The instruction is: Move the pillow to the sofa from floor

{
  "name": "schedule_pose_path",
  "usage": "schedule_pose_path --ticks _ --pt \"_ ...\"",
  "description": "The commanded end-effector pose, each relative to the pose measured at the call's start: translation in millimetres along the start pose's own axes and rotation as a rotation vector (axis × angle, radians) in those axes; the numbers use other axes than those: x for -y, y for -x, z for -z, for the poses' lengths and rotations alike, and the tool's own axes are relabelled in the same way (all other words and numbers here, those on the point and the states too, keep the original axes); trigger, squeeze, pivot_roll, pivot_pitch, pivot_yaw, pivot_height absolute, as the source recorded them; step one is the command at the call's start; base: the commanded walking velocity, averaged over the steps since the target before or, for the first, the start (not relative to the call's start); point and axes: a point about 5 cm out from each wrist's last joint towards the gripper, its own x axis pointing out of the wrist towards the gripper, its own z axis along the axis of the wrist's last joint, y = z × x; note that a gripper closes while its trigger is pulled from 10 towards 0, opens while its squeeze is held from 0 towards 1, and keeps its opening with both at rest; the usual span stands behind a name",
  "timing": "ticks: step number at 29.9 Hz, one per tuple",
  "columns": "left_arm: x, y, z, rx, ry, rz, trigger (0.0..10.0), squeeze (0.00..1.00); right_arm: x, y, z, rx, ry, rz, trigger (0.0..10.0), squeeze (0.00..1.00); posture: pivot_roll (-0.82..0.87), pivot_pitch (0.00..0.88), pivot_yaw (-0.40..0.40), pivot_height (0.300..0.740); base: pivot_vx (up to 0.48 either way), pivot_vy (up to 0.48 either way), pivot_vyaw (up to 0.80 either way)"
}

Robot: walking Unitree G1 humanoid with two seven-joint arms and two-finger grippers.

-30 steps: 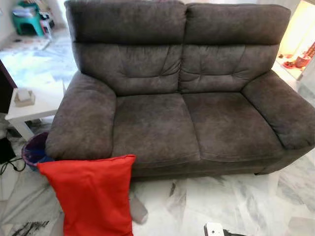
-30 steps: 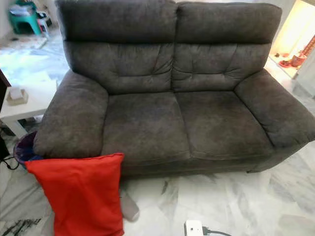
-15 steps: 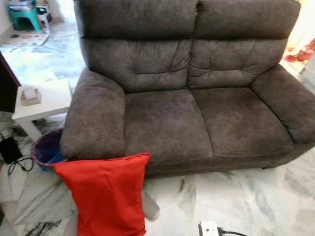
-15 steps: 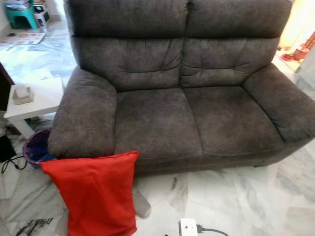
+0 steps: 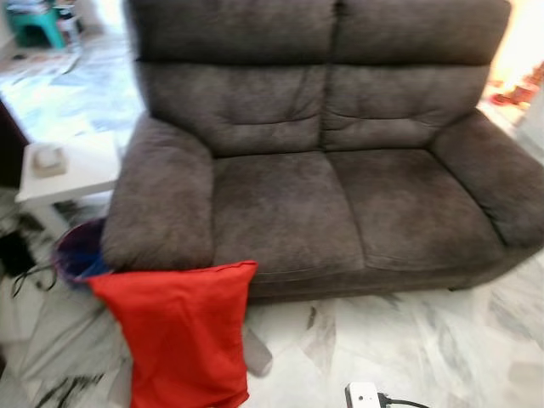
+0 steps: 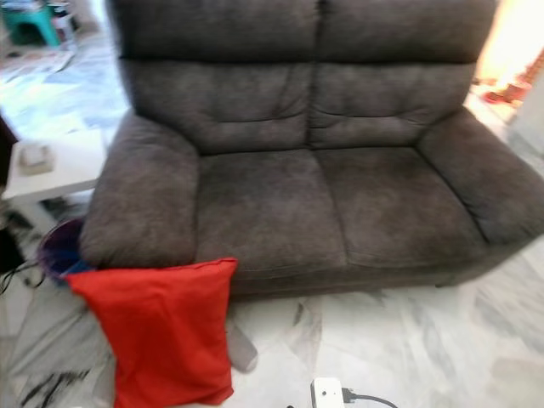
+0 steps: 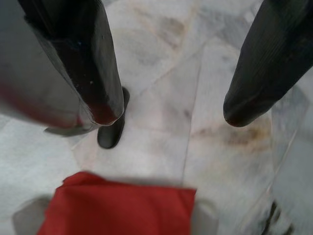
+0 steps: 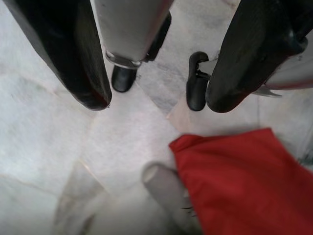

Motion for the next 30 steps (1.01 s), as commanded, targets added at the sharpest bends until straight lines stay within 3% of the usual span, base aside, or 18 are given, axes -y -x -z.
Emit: schedule_pose_path --ticks 1,30 --pt "-3.7 4.1 15.0 -0.05 0.009 -0.007 10.0 0.0 1.2 1.2 5.2 -0.011 -0.008 0.008 10.0 0.0 0.14 0.16 -0.038 0.74 0.0 0.0 0.8" --pt "-1.9 4.3 16.8 -0.054 0.013 -0.003 10.0 0.0 3.4 1.9 6.2 -0.016 0.002 0.008 10.0 0.0 0.14 0.165 -0.043 0.74 0.0 0.0 0.8"
